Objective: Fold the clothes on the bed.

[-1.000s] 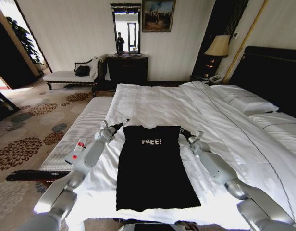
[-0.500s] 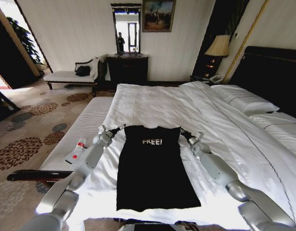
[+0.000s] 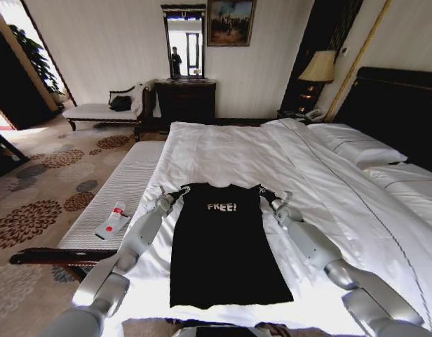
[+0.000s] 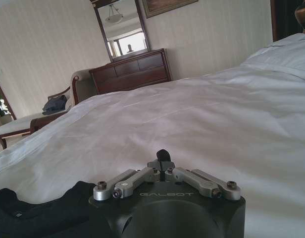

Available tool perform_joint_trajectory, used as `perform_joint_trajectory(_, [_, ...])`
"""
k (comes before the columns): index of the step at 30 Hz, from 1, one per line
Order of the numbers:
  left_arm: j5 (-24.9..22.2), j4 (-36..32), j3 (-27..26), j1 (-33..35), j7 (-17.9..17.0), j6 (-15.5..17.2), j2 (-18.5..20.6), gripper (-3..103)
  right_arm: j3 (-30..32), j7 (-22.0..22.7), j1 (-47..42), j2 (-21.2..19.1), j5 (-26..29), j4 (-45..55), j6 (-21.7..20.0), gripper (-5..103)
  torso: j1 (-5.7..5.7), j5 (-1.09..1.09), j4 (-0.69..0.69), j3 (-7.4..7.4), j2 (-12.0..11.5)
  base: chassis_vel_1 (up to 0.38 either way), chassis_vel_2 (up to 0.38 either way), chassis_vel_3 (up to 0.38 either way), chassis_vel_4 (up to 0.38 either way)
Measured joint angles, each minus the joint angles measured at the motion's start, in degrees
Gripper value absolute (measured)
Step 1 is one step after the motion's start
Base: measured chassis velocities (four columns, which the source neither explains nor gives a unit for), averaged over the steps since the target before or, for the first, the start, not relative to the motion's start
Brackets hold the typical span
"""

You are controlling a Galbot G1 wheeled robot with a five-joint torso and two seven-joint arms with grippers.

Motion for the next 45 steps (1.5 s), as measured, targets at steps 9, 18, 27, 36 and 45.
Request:
perform_joint_trajectory(9, [1.06, 2.22, -1.70, -0.69, 0.26, -0.87, -0.29, 65, -0.84, -0.30, 0.45, 0.85, -0.13, -0.35, 0.13, 0, 0.00, 0.00, 0.02, 0.00, 0.00, 0.000, 0.000, 0.000, 0.000])
perform_joint_trajectory(18, [1.38, 2.64, -2.45, -0.80, 0.85, -1.05, -0.32, 38, -1.47, -0.31, 0.93, 0.91, -0.13, -0.36, 0.14, 0, 0.00, 0.00, -0.01, 0.00, 0.00, 0.000, 0.000, 0.000, 0.000])
perform_joint_trajectory(27, [1.64, 2.91, -2.92, -0.75, 1.17, -1.07, 0.07, 2, -1.68, -0.32, 0.94, 1.19, -0.13, -0.20, 0.17, 0, 0.00, 0.00, 0.00, 0.00, 0.00, 0.000, 0.000, 0.000, 0.000])
perform_joint_trajectory(36, [0.64, 1.05, -3.30, -0.58, 1.40, -1.14, 2.26, 0, -1.45, 0.11, 0.66, 0.84, -0.08, 0.64, 0.71, 0, 0.00, -0.01, 0.00, 0.00, 0.00, 0.000, 0.000, 0.000, 0.000])
perform_joint_trajectory(45, [-5.16, -5.44, -2.03, -2.87, 0.86, -1.22, 7.11, 0, -1.93, 2.58, 2.64, -0.95, 2.84, 4.35, 1.34, 0, 0.01, -0.01, 0.01, 0.01, 0.00, 0.000, 0.000, 0.000, 0.000])
